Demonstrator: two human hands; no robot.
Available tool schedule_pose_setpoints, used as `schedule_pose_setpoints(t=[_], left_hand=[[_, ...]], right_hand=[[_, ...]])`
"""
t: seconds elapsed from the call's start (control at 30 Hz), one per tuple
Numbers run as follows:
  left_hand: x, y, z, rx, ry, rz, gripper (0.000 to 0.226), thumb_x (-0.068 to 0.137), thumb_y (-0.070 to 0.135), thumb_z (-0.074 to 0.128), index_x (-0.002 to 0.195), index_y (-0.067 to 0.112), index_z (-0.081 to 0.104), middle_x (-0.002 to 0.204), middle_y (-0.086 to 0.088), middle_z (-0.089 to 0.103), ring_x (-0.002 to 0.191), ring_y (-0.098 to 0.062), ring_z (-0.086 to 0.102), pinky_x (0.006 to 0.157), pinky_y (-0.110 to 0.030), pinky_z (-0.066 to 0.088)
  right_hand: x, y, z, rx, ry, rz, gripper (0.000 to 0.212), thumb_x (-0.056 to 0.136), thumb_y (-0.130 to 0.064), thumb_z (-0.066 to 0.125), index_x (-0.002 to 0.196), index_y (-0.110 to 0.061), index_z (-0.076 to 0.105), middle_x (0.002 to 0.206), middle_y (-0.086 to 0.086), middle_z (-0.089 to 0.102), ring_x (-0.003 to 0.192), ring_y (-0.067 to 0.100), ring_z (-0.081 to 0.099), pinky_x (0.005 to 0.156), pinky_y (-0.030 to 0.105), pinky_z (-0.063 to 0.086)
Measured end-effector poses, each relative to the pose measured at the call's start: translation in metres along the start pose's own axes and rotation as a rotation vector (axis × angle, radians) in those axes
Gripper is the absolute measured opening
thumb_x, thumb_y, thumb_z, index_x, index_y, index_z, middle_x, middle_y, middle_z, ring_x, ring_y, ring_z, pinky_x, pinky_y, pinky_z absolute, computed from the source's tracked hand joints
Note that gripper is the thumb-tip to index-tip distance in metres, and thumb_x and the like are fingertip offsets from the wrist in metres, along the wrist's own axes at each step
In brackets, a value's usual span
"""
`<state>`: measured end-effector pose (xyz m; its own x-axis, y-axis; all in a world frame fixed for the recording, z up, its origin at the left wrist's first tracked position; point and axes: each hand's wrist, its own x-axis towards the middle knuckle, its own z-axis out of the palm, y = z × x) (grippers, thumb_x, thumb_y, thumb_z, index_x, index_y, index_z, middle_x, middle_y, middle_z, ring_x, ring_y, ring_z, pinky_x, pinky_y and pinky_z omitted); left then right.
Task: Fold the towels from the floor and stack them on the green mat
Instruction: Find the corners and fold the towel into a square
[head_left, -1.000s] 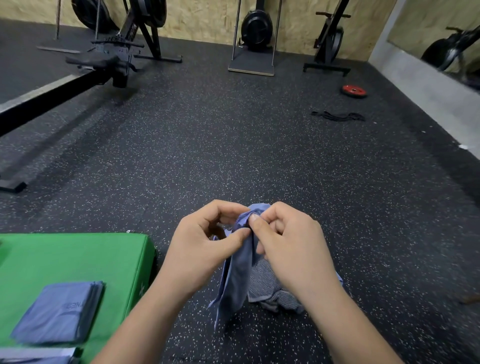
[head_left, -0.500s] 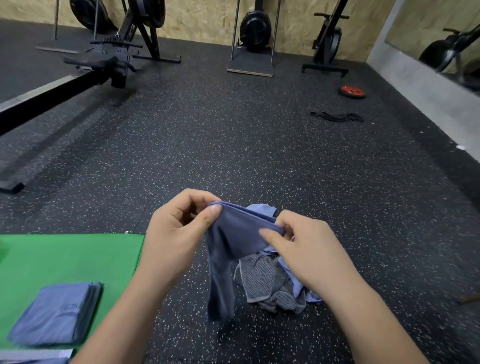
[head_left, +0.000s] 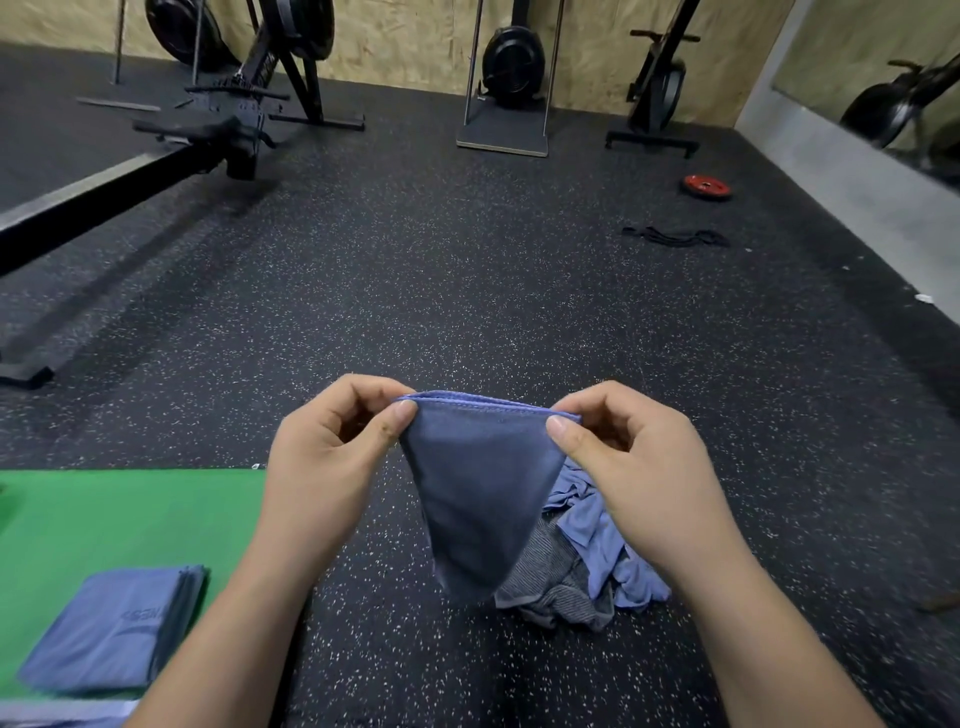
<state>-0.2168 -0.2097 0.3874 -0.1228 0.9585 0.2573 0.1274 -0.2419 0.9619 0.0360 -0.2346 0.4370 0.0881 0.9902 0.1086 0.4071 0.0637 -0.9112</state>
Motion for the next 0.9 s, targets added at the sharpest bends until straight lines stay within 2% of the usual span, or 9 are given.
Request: schedule_pose_setpoints(t=[0.13, 0.23, 0.3, 0.43, 0.53, 0.63, 0.73, 0.8, 0.9], left_hand=[[-0.001, 0.005, 0.004, -0.029, -0.004, -0.005, 0.004, 0.099, 0.014, 0.074, 0.099, 0.016, 0.078, 0.092, -0.003, 0.077, 0.085, -0.008, 0.065, 0.081, -0.021, 0.053], [-0.002, 0.007, 0.007, -0.062, -0.022, -0.011, 0.004, 0.099, 0.018, 0.073, 0.1, 0.016, 0.076, 0.089, 0.005, 0.074, 0.085, -0.006, 0.063, 0.081, -0.018, 0.051], [-0.004, 0.008, 0.011, -0.075, -0.059, -0.009, 0.004, 0.098, 0.018, 0.073, 0.1, 0.017, 0.076, 0.087, 0.004, 0.071, 0.083, -0.007, 0.061, 0.078, -0.018, 0.05], [-0.011, 0.009, 0.022, -0.093, -0.212, -0.021, 0.006, 0.091, 0.024, 0.077, 0.098, 0.024, 0.078, 0.085, 0.005, 0.073, 0.081, -0.009, 0.061, 0.076, -0.023, 0.05], [-0.016, 0.007, 0.029, -0.096, -0.339, -0.034, 0.008, 0.093, 0.02, 0.082, 0.097, 0.026, 0.08, 0.091, 0.003, 0.08, 0.085, -0.011, 0.07, 0.08, -0.025, 0.055], [-0.018, 0.007, 0.035, -0.136, -0.35, -0.04, 0.008, 0.091, 0.02, 0.078, 0.097, 0.026, 0.08, 0.092, -0.003, 0.08, 0.088, -0.015, 0.072, 0.082, -0.028, 0.057], [-0.018, 0.006, 0.037, -0.245, -0.293, -0.076, 0.01, 0.09, 0.023, 0.079, 0.099, 0.023, 0.075, 0.091, 0.0, 0.076, 0.087, -0.016, 0.068, 0.081, -0.028, 0.054], [-0.018, 0.002, 0.037, -0.266, -0.276, -0.089, 0.02, 0.089, 0.029, 0.082, 0.102, 0.021, 0.068, 0.092, -0.001, 0.068, 0.089, -0.015, 0.061, 0.081, -0.027, 0.051], [-0.019, -0.005, 0.037, -0.239, -0.35, -0.118, 0.03, 0.091, 0.038, 0.079, 0.104, 0.015, 0.064, 0.093, -0.014, 0.062, 0.091, -0.018, 0.055, 0.083, -0.033, 0.045]], right_hand=[[0.001, -0.001, -0.004, 0.102, -0.022, 0.005, 0.006, 0.097, -0.014, 0.077, 0.092, -0.019, 0.075, 0.092, -0.001, 0.078, 0.091, 0.021, 0.073, 0.085, 0.033, 0.058], [0.0, 0.0, -0.006, 0.144, 0.006, 0.014, 0.009, 0.096, -0.012, 0.076, 0.093, -0.019, 0.071, 0.088, 0.008, 0.076, 0.084, 0.027, 0.07, 0.083, 0.041, 0.056], [0.0, 0.0, -0.005, 0.142, -0.017, 0.018, 0.012, 0.096, -0.01, 0.074, 0.096, -0.022, 0.07, 0.088, 0.008, 0.075, 0.091, 0.034, 0.068, 0.085, 0.042, 0.054], [-0.007, -0.003, 0.009, -0.105, -0.219, -0.012, 0.032, 0.09, -0.032, 0.08, 0.118, -0.037, 0.066, 0.112, -0.018, 0.071, 0.106, -0.001, 0.066, 0.096, 0.025, 0.051], [-0.012, -0.002, 0.023, -0.273, -0.339, -0.07, 0.047, 0.087, -0.044, 0.08, 0.129, -0.044, 0.06, 0.127, -0.026, 0.063, 0.121, -0.008, 0.058, 0.101, 0.025, 0.049], [-0.011, 0.002, 0.03, -0.271, -0.338, -0.085, 0.018, 0.097, -0.042, 0.073, 0.111, -0.032, 0.068, 0.102, -0.015, 0.072, 0.094, 0.0, 0.066, 0.086, 0.036, 0.055], [-0.012, 0.005, 0.032, -0.283, -0.292, -0.119, 0.023, 0.103, -0.041, 0.067, 0.089, -0.023, 0.064, 0.076, -0.005, 0.064, 0.069, 0.011, 0.054, 0.066, 0.034, 0.046], [-0.012, 0.002, 0.03, -0.245, -0.249, -0.149, 0.026, 0.104, -0.035, 0.067, 0.081, -0.024, 0.06, 0.07, -0.006, 0.06, 0.064, 0.011, 0.049, 0.061, 0.03, 0.041], [-0.009, -0.004, 0.026, -0.167, -0.19, -0.185, 0.021, 0.106, -0.032, 0.065, 0.092, -0.016, 0.068, 0.073, 0.002, 0.064, 0.067, 0.018, 0.054, 0.065, 0.039, 0.048]])
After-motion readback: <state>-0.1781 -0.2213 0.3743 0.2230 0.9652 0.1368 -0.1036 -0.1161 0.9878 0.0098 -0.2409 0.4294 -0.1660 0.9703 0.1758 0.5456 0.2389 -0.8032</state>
